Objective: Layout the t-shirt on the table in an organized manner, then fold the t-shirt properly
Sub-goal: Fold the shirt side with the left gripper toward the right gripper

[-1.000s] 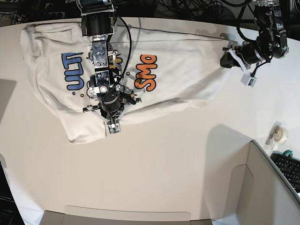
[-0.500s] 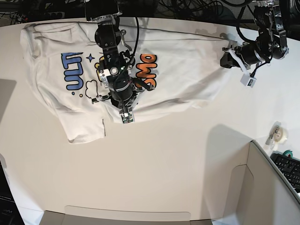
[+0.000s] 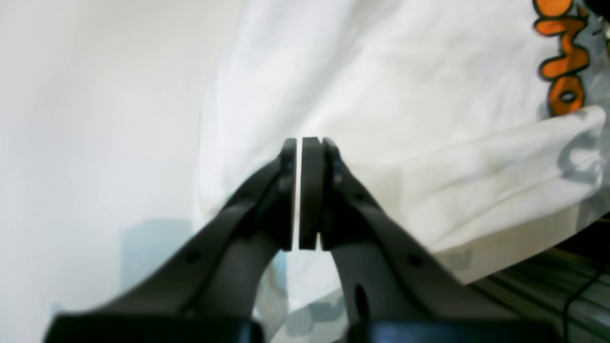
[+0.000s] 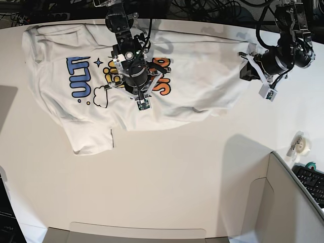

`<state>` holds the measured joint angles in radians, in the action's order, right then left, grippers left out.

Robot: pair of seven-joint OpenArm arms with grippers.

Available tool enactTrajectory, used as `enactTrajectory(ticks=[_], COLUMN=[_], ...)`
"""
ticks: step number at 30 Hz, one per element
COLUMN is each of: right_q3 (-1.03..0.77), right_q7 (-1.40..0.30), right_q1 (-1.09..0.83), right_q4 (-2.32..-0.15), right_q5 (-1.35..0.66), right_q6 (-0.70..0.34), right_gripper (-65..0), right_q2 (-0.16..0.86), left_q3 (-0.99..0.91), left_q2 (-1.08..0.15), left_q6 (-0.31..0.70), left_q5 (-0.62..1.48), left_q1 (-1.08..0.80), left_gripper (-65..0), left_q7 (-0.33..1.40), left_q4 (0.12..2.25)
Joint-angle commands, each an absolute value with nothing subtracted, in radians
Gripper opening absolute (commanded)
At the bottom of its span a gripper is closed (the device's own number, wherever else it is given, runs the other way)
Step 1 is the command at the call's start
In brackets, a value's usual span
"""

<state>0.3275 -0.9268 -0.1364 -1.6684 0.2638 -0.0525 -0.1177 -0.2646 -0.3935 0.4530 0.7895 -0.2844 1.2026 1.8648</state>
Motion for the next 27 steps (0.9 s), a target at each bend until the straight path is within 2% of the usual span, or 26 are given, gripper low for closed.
enactTrajectory(ticks=[1, 10, 15, 18, 22, 27], right_q3=[0.326, 0.326, 0.326, 0.34, 0.369, 0.452], right_q7=[-1.041, -1.245, -1.221, -1.207, -1.15, -1.047], right_q1=[-0.17, -0.208, -0.208, -0.196, -0.131, -0.068], right_q4=[-1.675, -1.917, -1.979, -2.005, -1.966, -1.779], right_q5=[0.254, 0.254, 0.254, 0.254, 0.254, 0.254], right_q6=[-0.062, -0.062, -0.062, -0.062, -0.062, -0.051], right_gripper=[-65.0, -65.0, -65.0, -65.0, -65.0, -65.0], right_q2=[-0.108, -0.096, -0.101, -0.153, -0.157, -0.157], left_q3=[-0.275, -0.275, -0.275, -0.275, -0.275, -0.265], left_q2=[-0.407, -0.369, -0.331, -0.329, -0.328, -0.328], left_q6=[0.455, 0.455, 0.455, 0.455, 0.455, 0.452], left_q5=[0.803, 0.803, 0.803, 0.803, 0.805, 0.797], left_q1=[-0.275, -0.252, -0.248, -0.239, -0.213, -0.107], left_gripper=[-63.3, -63.3, -63.3, -63.3, -63.3, -63.2], left_q7=[1.184, 1.181, 1.179, 1.178, 1.178, 1.187], left_q4=[1.89, 1.919, 1.919, 1.923, 1.966, 1.972])
